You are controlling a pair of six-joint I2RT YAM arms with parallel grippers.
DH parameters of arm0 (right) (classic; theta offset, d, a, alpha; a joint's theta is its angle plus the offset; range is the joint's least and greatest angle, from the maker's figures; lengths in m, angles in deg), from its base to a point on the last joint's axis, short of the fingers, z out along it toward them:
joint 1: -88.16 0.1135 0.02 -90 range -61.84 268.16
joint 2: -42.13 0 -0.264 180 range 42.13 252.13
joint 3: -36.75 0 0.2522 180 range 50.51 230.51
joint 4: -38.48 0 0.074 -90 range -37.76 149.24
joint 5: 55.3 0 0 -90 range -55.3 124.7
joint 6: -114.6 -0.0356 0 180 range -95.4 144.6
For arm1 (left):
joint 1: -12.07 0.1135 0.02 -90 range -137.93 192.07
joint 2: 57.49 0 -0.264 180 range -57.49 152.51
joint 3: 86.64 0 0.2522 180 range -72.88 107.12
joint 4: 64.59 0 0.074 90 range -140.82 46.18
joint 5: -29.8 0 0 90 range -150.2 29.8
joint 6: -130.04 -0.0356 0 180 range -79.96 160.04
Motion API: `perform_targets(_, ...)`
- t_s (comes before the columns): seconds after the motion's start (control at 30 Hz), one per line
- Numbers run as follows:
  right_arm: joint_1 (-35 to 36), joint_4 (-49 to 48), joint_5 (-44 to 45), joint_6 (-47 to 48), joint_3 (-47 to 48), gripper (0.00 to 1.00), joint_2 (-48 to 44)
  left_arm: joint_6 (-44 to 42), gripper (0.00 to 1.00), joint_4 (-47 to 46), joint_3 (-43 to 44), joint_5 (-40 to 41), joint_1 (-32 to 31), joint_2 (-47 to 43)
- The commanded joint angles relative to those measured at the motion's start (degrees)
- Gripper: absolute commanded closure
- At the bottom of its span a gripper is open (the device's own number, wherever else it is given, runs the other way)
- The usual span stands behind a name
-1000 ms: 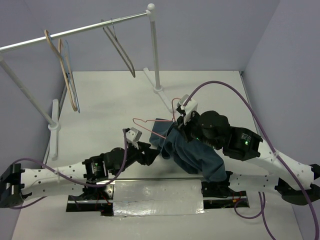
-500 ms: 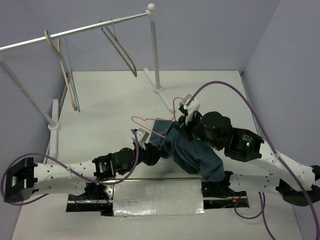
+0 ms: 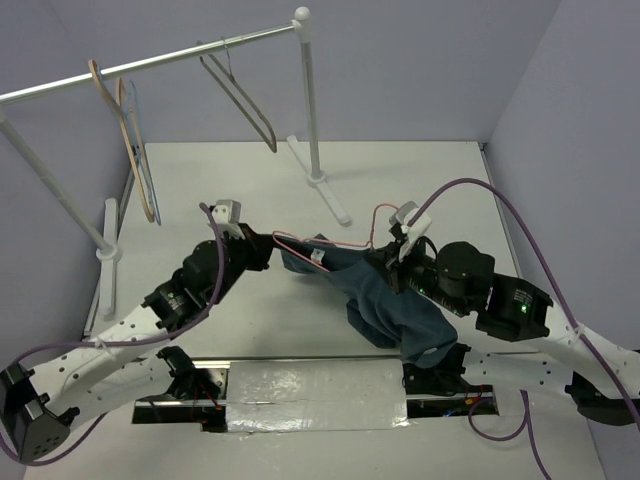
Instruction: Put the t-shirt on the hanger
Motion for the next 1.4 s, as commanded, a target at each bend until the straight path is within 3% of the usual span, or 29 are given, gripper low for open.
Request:
perform_targets(0.0,-0.11,-3.67,1.3,1.05,-1.21,1.0,-3.47,-3.28,1.0,6.3,6.59,-5.59,6.55,1.24)
perform_targets(0.27,-0.11,-3.76,0.24,1.49,-4.29,1.0,-5.84,-5.74,1.0,12.81,18.2,-11.74,15.52,6.87)
perform_targets(0.4,-0.11,-2.44,3.93,1.23,-4.38,1.0,-5.85,-6.97,1.0,15.54,21.46,-15.09,18.61,7.31)
perform_targets(0.5,-0.03,-2.0,5.95,1.05,-4.29,1.0,-5.15,-8.91,1.0,18.34,23.05,-17.73,18.61,7.14)
perform_targets(0.7,-0.2,-3.84,7.88,0.88,-4.47,1.0,-6.2,-10.49,1.0,20.38,19.63,-15.18,18.61,3.37)
perform_targets(0.87,-0.11,-5.78,9.82,1.4,-4.73,1.0,-6.82,-8.91,1.0,16.16,13.04,-18.52,18.61,0.2)
perform_targets(1.1,-0.11,-5.43,10.79,1.5,-5.26,1.0,-5.5,-9.26,1.0,17.74,13.65,-17.56,18.61,-1.47)
perform_targets(1.37,-0.03,-4.82,10.78,4.66,-6.58,1.0,-4.54,-10.58,1.0,23.53,24.97,-22.03,18.61,0.19)
